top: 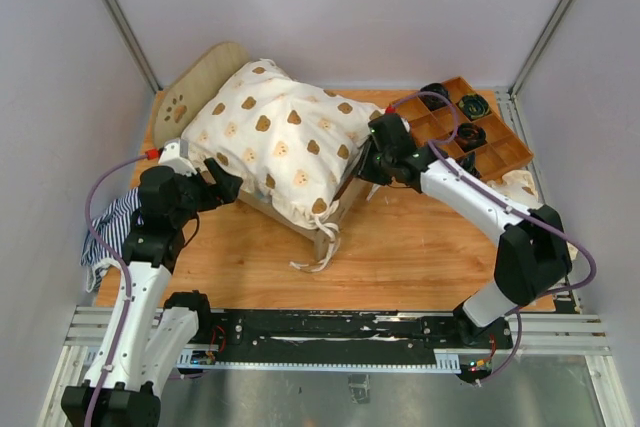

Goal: Set up the pet bed

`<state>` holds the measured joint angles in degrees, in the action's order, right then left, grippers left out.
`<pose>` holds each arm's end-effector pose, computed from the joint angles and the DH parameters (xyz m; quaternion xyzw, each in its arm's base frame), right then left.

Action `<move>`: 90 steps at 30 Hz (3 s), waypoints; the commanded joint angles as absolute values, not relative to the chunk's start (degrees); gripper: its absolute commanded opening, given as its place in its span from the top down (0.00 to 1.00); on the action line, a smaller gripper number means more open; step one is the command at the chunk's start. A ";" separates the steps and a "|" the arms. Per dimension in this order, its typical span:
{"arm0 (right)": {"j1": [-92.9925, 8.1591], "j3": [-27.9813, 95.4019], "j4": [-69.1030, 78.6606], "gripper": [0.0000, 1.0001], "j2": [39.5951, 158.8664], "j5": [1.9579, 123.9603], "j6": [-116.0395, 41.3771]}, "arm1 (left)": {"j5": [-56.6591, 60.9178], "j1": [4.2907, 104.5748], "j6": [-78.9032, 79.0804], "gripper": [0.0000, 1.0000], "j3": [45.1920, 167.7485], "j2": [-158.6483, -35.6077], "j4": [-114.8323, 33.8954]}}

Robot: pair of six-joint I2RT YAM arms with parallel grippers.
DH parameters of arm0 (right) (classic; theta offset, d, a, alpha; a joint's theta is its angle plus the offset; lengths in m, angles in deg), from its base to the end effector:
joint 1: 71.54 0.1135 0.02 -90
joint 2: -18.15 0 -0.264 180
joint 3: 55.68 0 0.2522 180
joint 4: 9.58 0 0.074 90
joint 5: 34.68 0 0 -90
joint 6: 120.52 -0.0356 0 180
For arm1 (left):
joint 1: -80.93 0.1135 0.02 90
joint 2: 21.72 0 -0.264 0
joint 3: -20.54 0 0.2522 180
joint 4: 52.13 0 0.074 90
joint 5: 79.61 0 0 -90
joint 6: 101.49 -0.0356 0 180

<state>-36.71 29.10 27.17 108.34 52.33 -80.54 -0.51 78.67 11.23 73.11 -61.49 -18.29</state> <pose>0.2910 0.2002 0.2802 0.1313 0.9044 0.2558 0.3153 0.1643 -0.0132 0.2991 -0.0928 0.8171 -0.1983 0.5333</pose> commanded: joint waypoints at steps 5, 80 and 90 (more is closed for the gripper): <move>-46.24 22.85 28.84 0.99 101.67 64.55 -52.49 | -3.48 78.85 10.24 0.20 77.12 -62.68 -16.13; -36.64 -13.03 20.79 0.83 56.49 71.57 -52.16 | 27.25 24.89 5.60 1.00 85.18 -87.57 -30.99; -30.69 -9.06 19.69 0.62 54.06 72.95 -53.11 | 30.28 25.53 1.06 1.00 92.64 -88.10 -26.02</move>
<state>-34.55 -12.45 20.39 55.21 74.08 -52.93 29.26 25.27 3.25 88.87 -88.42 -26.81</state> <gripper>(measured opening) 0.355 0.009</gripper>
